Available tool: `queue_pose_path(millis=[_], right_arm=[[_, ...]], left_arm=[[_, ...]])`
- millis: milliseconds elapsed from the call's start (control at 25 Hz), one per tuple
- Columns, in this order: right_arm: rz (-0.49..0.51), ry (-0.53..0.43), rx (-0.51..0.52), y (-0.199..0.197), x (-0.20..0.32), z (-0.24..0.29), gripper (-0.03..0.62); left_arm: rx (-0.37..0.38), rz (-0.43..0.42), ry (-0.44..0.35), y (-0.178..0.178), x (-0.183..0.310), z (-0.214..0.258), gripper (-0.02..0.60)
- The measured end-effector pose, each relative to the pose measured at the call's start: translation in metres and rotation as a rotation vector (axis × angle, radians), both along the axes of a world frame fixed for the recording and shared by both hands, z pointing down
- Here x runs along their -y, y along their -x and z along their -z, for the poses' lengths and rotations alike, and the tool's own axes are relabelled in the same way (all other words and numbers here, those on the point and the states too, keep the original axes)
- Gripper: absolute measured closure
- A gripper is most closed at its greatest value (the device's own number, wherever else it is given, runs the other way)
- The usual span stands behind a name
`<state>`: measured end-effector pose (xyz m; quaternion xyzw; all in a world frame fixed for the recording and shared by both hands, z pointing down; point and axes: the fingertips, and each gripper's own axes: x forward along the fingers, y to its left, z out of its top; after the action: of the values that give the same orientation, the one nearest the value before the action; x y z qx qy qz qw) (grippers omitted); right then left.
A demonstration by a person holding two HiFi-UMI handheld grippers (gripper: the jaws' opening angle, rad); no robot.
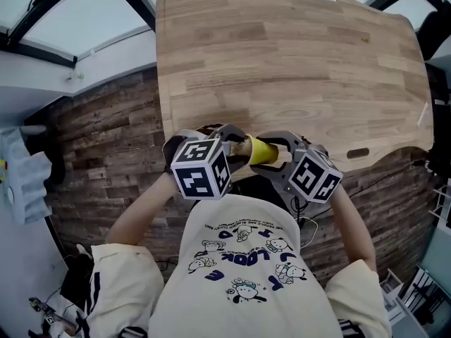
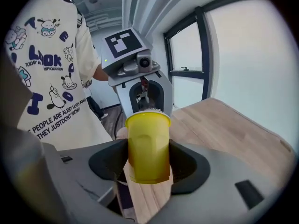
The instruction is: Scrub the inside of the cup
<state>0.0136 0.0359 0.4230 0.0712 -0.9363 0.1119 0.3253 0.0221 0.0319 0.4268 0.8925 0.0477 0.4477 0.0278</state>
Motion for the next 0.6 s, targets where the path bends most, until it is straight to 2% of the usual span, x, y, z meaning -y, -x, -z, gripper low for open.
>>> queue_pose_path(millis=[120, 360, 600], right_arm=[[-0.001, 0.059, 0.031, -0.0008, -0.0014, 0.0015, 0.33], [-0.002, 0.129, 0.067, 0.001, -0.0042, 0.0036, 0.33], [-0.02, 0.142, 0.081, 0.0025, -0.0017, 0.0033, 0.33]], left_arm=[[-0.008, -0.054, -0.034, -0.0018, -0.0014, 0.0026, 0.417], [0.011, -0.22, -0.201, -0.0016, -0.0041, 0.0069, 0.419], [0.004, -0.255, -0.236, -0.0007, -0.0016, 0.0072, 0.419]])
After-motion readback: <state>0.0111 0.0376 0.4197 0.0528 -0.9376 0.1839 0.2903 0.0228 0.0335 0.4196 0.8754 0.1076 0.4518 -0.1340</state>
